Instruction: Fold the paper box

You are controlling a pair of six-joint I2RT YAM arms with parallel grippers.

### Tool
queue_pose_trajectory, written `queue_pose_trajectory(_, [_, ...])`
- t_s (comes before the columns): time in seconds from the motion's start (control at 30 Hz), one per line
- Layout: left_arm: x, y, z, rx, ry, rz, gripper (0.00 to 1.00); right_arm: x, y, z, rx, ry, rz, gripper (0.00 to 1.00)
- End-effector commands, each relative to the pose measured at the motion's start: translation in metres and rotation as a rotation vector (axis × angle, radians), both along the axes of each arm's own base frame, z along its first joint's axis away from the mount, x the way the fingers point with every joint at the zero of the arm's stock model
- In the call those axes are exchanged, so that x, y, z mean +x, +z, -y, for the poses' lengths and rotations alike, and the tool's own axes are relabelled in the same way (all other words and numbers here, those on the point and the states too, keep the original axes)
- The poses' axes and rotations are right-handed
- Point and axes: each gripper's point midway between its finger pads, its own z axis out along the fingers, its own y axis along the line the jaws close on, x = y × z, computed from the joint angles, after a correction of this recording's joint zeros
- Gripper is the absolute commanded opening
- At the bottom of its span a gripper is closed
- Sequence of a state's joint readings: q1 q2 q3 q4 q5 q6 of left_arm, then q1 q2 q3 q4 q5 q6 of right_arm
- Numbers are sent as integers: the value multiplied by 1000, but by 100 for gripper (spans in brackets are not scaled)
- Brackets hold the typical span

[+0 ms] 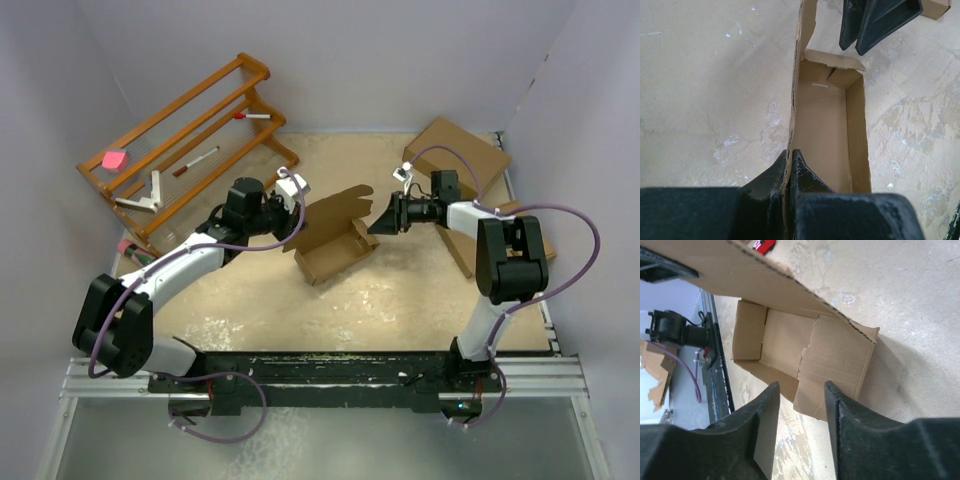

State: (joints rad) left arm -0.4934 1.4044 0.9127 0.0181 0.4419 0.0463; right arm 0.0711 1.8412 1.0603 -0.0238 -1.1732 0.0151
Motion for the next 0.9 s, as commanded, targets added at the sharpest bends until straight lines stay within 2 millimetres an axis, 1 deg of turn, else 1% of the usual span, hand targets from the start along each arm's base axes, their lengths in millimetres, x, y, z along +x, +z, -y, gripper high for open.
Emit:
queue_pose_trajectory(0.0, [6, 24, 9, -35, -29, 67, 4, 10, 18, 0, 26, -31, 20, 36])
queue_pose_trajectory(0.1, [6, 24, 9, -37, -28, 64, 4, 21, 11, 6, -44, -83, 42, 10])
queue_pose_trajectory(0.13, [7, 25, 9, -39, -29, 68, 4, 25, 9, 9, -77, -94, 58, 4])
queue_pose_trajectory(0.17, [6, 25, 9, -40, -29, 67, 4, 28, 6, 13, -113, -111, 67, 1])
queue_pose_trajectory(0.23, [6, 25, 9, -41, -31, 69, 4, 33, 3, 19, -160, -139, 95, 0])
queue_pose_trajectory(0.27, [6, 25, 10, -41, -33, 69, 4, 36, 3, 21, -175, -152, 101, 3])
queue_pose_trajectory(0.3, [6, 25, 10, -41, -34, 67, 4, 37, 3, 22, -184, -161, 107, 12])
queue_pose_trajectory(0.37, [6, 25, 10, -43, -35, 66, 4, 38, 2, 24, -181, -174, 95, 37])
queue_pose_trajectory(0.43, [6, 26, 11, -44, -38, 69, 4, 37, -3, 23, -161, -180, 61, 55])
queue_pose_trajectory(0.47, [6, 27, 11, -44, -38, 70, 4, 37, -6, 22, -150, -177, 41, 60])
queue_pose_trajectory(0.53, [6, 27, 11, -46, -40, 70, 4, 35, -13, 18, -126, -158, 2, 64])
queue_pose_trajectory(0.67, [7, 27, 12, -47, -43, 69, 4, 30, -26, 14, -93, -114, -71, 65])
queue_pose_trajectory(0.77, [7, 27, 13, -50, -44, 68, 4, 25, -27, 11, -72, -88, -85, 65])
queue_pose_trajectory(0.87, [8, 28, 14, -57, -45, 68, 4, 29, -23, 10, -69, -82, -41, 64])
